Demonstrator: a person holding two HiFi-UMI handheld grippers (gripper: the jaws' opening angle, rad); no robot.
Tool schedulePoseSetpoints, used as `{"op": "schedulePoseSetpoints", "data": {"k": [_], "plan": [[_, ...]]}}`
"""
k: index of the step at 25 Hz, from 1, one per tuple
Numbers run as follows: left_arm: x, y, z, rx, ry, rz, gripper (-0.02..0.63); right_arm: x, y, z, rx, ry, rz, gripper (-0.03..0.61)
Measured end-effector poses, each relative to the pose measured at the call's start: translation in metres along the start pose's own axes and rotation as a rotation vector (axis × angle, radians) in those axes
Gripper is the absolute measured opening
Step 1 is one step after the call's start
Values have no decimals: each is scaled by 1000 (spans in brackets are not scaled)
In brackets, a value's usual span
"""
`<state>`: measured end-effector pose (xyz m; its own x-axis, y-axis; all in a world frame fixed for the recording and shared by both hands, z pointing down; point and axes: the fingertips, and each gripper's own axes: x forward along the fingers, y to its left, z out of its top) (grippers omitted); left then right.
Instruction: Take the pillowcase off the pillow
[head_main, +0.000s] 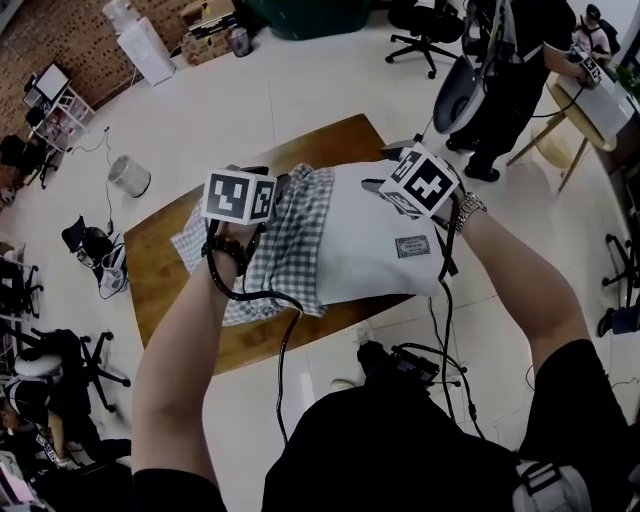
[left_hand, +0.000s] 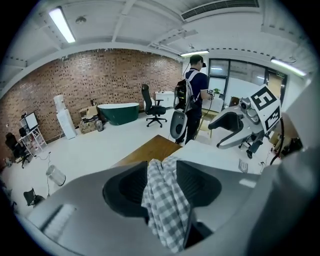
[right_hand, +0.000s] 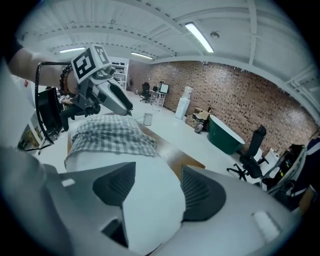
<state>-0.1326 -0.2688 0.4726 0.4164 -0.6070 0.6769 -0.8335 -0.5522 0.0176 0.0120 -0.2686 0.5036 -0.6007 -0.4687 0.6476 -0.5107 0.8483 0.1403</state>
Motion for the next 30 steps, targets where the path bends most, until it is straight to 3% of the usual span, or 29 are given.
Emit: {"op": "schedulePoseSetpoints", "data": {"k": [12, 18, 24, 28, 30], "plan": [[135, 38, 66, -29, 298, -187, 212, 88, -109, 1, 44, 137, 316, 285], [190, 51, 67, -58, 463, -268, 213, 126, -137, 1, 26, 207, 478, 285], [241, 74, 67, -34, 640, -283, 213, 161, -171, -5, 63, 293, 608, 285], [259, 78, 54, -46, 704, -310, 145, 176, -168, -25, 114, 352, 669, 262], [262, 80, 48, -60, 733, -323, 75, 175, -162, -27, 134, 374, 698, 173]]}}
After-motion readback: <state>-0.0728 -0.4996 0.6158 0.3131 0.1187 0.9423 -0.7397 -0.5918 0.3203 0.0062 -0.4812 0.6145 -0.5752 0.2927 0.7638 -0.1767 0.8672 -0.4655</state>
